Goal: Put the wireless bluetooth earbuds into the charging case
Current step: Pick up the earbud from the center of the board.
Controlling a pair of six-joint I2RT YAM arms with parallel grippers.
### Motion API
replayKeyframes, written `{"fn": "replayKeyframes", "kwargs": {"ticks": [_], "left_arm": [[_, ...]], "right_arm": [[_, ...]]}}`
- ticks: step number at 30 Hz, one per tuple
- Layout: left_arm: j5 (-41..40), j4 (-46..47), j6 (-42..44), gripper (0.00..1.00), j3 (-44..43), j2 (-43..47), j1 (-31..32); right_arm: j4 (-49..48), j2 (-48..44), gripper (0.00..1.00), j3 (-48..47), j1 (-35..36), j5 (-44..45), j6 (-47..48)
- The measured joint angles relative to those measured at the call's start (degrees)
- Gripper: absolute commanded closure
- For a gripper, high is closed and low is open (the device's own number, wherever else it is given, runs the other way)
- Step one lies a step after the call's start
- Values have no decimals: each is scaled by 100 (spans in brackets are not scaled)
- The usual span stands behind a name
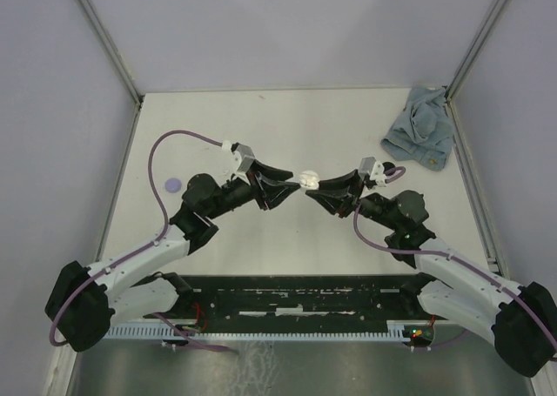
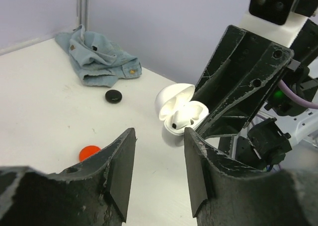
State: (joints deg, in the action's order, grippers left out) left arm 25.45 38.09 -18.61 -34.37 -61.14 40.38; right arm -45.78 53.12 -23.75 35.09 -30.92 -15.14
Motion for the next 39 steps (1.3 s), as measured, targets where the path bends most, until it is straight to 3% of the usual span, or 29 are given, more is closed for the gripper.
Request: {"fn": "replayKeyframes", "kwargs": {"ticks": [8, 16, 26, 39], "left_arm": [[-1281, -1438, 2, 35, -304, 503, 0], [-2970, -3421, -17, 34, -946, 374, -306], [-3298, -5163, -22, 34, -1832, -1134, -1674], [-3442, -6885, 1250, 38, -4035, -3576, -2048]], "right_arm": [[17, -153, 98, 125, 2, 269, 164], [214, -221, 98, 520, 2, 787, 531], [345, -219, 98, 793, 2, 1032, 994], [428, -446, 98, 1008, 2, 1067, 1169]]}}
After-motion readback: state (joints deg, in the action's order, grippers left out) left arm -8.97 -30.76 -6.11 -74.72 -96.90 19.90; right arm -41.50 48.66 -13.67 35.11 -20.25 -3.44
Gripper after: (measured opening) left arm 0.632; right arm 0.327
